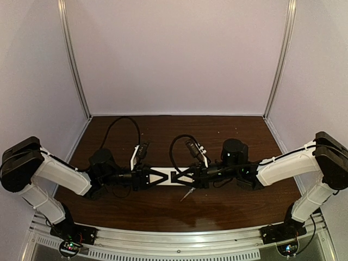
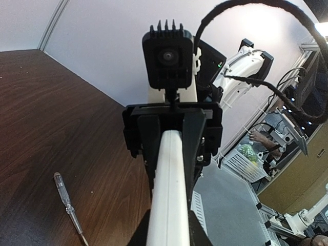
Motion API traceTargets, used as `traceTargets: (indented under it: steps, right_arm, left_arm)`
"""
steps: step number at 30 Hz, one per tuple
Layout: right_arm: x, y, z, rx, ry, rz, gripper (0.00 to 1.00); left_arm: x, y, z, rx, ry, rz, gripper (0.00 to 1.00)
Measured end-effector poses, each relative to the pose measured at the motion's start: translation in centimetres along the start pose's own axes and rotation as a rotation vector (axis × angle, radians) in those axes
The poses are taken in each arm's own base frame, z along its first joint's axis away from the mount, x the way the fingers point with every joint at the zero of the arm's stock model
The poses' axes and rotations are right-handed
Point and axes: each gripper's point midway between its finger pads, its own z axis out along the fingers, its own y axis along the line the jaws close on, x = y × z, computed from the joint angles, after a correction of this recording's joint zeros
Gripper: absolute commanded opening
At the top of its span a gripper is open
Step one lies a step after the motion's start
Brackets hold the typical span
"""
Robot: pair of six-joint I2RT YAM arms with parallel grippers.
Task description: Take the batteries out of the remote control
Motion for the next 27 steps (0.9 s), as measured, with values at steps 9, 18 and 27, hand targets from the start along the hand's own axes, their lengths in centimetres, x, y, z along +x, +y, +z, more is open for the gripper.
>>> traceTargets:
  steps: [9,18,27]
  right_arm:
    - [-0.5,-1.0,0.0,0.048,-0.012,0.031,0.72]
    - [-1.2,-2.4,-0.9,0.164,-0.040,0.082,0.92]
    - [-3.1,-2.2,-2.8,0.279,-0.106,0.082,0.91]
  left_arm:
    - [-0.4,-0.1,-0.1,0.006,-0.016,-0.007,0.00]
    - [-0.9,0.3,-0.9,-0.040,-0.056,-0.036,0.00]
    - [-1.4,2.7,-2.3,-0.172,-0.098,-0.102,0.00]
